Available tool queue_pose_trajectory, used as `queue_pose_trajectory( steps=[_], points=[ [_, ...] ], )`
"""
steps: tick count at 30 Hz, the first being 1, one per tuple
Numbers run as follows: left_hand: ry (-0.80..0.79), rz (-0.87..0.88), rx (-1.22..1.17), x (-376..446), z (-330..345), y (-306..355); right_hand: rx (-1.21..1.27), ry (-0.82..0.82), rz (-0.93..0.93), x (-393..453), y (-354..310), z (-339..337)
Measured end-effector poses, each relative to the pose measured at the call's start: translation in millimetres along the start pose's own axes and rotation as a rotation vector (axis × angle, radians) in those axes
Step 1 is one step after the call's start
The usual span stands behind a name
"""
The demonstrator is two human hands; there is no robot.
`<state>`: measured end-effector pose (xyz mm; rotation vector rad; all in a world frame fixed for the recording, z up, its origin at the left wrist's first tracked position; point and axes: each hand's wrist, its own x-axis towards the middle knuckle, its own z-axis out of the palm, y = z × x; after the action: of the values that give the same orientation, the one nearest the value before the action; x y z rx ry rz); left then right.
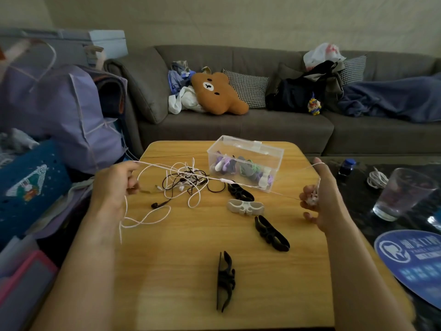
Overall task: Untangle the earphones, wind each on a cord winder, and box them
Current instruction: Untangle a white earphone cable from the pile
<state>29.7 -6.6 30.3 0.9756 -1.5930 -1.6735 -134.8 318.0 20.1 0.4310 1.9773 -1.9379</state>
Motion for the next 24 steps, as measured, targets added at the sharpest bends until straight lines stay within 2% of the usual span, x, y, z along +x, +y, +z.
queue_pose_trajectory(
  steps=[3,5,9,13,17,19,24],
  points=[
    [-0.089,-0.068,-0.084,-2.0,-1.3,1.5,-0.129,0.042,-0.016,-0.1,2.9,-0.2],
    [-0.103,-0.084,-0.064,-0.4,-5.2,1.8,-0.099,0.099,-0.077,1.3,3.5,-3.5],
    [0.035,-0.078,0.065,4.8,-9.8,-1.2,0.274,0.017,-0.079,2.3,2.0,-11.3],
    [0.137,-0.108,0.039,8.3,-11.1,-5.1,0.301,-0.039,0.024,6.5,6.1,-9.8],
    [0.223,-0.139,-0.004,10.3,-11.4,-6.1,0.28,0.073,0.069,13.5,9.3,-13.8],
    [0.243,-0.147,-0.033,10.9,-11.9,-6.4,0.309,0.075,0.093,17.6,14.8,-17.2],
    [0.199,-0.174,-0.082,11.2,-9.0,-10.9,0.734,-0.019,0.173,17.9,20.1,-17.7]
  ],
)
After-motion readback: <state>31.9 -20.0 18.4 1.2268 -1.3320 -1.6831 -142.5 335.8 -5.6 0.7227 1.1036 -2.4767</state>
